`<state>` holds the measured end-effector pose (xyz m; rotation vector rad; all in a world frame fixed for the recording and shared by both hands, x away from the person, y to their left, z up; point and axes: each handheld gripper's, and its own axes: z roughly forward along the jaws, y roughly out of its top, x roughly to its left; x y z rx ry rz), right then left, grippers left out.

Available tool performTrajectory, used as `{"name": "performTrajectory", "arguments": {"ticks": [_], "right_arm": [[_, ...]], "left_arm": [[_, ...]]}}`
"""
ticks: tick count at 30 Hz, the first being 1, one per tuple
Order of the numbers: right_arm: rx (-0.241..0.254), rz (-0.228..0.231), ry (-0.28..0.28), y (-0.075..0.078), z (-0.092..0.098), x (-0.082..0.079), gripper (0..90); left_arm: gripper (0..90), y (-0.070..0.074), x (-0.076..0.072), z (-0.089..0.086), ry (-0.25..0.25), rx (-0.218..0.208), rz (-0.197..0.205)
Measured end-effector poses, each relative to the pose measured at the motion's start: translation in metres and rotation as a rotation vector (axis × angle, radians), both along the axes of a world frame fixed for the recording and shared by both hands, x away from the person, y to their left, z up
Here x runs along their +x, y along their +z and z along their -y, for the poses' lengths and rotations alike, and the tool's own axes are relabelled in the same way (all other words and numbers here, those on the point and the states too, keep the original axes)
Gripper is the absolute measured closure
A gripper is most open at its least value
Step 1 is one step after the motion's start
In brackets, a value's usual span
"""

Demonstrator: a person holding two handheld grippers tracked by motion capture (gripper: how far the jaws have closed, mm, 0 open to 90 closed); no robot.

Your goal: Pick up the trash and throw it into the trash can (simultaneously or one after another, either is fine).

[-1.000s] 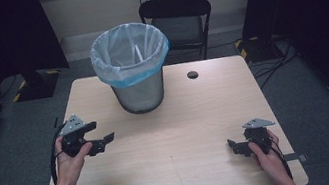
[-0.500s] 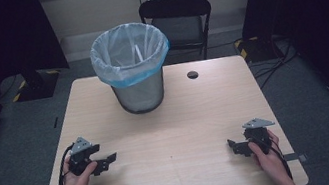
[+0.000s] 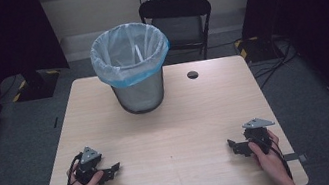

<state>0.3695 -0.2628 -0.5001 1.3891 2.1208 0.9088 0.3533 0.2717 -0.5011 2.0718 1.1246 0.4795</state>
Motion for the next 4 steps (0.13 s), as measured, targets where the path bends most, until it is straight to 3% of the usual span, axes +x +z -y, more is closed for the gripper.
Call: {"name": "performTrajectory", "arguments": {"ticks": [1,4], "right_arm": [[0.000,0.000,0.000,0.0000,0.0000,0.0000,9.1],[-0.001,0.000,0.000,0.0000,-0.0001,-0.0001,9.1]], "left_arm": [[15.4,0.0000,-0.0004,0.0014,0.001,0.019,0.005],[14.9,-0.0001,-0.0001,0.0014,0.000,0.018,0.003]]}}
